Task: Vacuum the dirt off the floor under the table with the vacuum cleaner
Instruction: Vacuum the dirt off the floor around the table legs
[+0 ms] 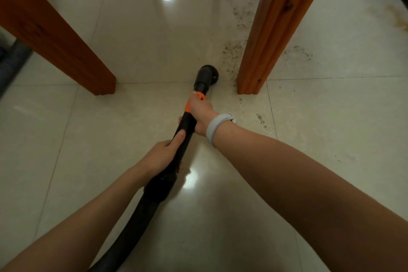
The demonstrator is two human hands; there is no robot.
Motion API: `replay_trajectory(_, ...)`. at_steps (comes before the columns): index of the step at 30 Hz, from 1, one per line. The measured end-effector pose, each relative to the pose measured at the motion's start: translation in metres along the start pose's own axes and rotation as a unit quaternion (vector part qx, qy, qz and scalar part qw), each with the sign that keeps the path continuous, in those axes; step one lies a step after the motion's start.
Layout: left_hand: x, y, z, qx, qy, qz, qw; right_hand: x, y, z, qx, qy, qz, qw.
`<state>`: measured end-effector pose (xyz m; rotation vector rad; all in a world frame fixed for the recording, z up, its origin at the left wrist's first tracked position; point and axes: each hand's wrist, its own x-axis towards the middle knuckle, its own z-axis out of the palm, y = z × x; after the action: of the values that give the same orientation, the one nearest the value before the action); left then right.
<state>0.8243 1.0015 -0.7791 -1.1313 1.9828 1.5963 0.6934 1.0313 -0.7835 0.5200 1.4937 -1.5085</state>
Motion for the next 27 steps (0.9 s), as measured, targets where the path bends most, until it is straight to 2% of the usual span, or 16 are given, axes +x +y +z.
replay_trajectory(5, 0.01, 0.012, 0.007, 0.05, 0.003, 0.04, 0.998, 0.008, -0.011, -0.012, 0.005, 0.023, -0.004, 1.0)
replay_trajectory(14, 0.003, 0.019, 0.016, 0.057, -0.038, 0.044, 0.997, -0.004, -0.009, -0.033, 0.011, 0.045, -0.001, 0.999)
replay_trajectory(24, -0.026, -0.004, 0.016, 0.046, -0.049, 0.034, 0.997, -0.031, 0.012, -0.041, -0.008, -0.018, 0.037, 0.999)
replay_trajectory(27, -0.025, 0.003, 0.013, 0.047, -0.049, 0.035, 0.997, -0.037, 0.005, -0.038, -0.014, -0.007, 0.035, 0.999)
